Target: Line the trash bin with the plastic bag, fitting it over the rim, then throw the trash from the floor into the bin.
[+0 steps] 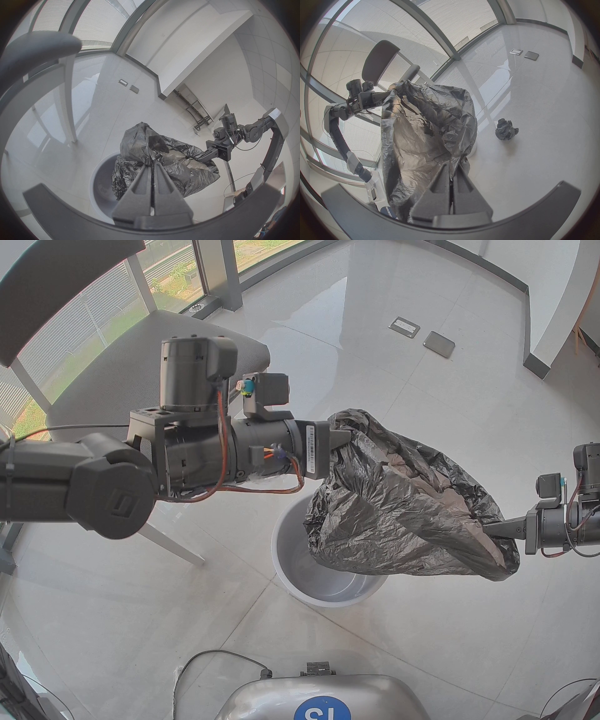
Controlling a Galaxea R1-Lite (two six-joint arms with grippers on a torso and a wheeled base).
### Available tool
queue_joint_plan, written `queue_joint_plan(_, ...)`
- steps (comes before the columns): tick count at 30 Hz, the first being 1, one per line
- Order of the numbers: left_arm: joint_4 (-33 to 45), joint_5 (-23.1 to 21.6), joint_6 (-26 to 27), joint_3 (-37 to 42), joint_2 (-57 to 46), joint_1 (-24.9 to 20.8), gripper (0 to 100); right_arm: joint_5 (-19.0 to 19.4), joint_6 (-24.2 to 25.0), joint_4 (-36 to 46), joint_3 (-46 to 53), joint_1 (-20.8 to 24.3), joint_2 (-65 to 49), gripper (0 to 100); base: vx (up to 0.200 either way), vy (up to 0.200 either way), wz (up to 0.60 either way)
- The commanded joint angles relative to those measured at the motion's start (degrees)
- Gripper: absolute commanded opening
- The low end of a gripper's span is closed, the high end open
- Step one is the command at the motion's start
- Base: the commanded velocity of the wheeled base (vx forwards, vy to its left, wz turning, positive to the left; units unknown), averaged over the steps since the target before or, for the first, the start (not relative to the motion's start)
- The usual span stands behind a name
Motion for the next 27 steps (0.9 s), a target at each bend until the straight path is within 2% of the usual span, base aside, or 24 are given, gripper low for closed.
queue_joint_plan(1, -0.7, -0.9, -0.1, 1.3, 2.4, 1.9, 0, 0.0, -0.2, 0.0, -1.8, 0.7, 3.4, 0, 0.0, 0.0, 0.0)
queue_joint_plan(6, -4.8, -2.6, -0.1, 2.6, 6.1, 3.7, 0, 0.0, -0.2, -0.4, -2.7, 2.7, 6.5, 0, 0.0, 0.0, 0.0)
queue_joint_plan(21, -5.5, -2.8, 0.2, 6.9, 8.1, 8.0, 0, 0.0, -0.2, -3.3, -10.2, 8.2, 18.3, 0, 0.0, 0.0, 0.0)
queue_joint_plan(27, -5.5, -2.8, 0.2, 8.4, 8.3, 8.9, 0, 0.0, -0.2, -3.3, -12.2, 8.7, 21.2, 0, 0.0, 0.0, 0.0)
